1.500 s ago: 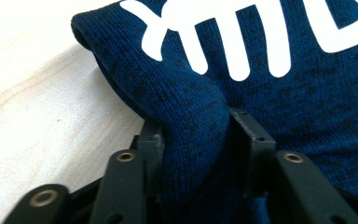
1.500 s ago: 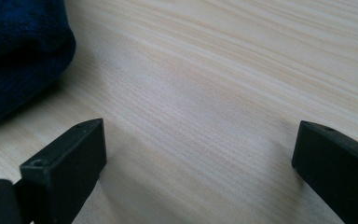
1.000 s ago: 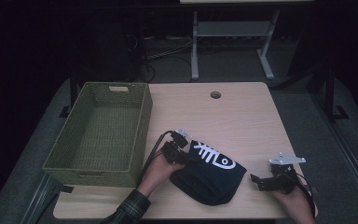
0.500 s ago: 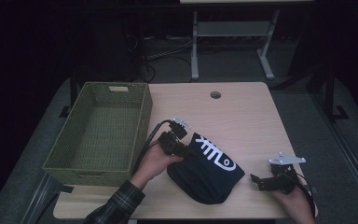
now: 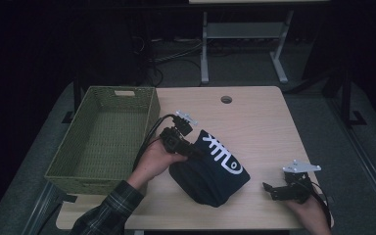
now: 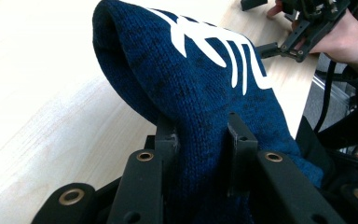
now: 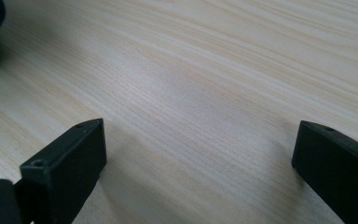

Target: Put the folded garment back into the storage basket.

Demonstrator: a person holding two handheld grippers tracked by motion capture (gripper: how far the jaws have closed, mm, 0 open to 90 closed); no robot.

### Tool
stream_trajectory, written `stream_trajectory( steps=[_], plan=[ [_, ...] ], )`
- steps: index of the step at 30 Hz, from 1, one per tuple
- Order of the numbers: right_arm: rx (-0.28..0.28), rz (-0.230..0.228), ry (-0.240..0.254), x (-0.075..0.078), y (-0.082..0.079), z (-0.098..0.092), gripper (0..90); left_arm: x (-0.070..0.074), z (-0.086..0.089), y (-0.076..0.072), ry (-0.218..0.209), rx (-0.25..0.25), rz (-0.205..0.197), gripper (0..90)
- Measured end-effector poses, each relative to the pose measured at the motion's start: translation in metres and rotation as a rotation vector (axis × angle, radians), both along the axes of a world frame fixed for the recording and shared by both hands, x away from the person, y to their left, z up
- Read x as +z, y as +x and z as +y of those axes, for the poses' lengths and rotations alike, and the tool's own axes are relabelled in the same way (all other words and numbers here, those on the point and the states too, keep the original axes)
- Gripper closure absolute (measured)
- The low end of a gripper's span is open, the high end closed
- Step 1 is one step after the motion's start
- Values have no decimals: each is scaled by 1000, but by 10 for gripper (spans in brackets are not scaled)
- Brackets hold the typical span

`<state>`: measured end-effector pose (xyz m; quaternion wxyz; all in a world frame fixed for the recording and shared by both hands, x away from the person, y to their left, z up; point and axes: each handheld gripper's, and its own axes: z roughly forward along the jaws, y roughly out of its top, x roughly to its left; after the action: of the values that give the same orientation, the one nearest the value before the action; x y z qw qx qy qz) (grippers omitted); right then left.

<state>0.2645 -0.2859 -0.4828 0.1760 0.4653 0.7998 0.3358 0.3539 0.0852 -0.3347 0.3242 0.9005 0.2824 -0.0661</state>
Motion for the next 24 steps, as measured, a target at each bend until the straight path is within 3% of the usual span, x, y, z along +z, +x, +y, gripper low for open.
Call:
stream_trajectory(
  steps=[10,24],
  plan=[
    [0,0,0,0,0,0,27,29,7,-2,34,-25,-30,717],
    [-1,0,0,0,0,0,27,70,27,-2,47,-3,-74,716]
  ],
)
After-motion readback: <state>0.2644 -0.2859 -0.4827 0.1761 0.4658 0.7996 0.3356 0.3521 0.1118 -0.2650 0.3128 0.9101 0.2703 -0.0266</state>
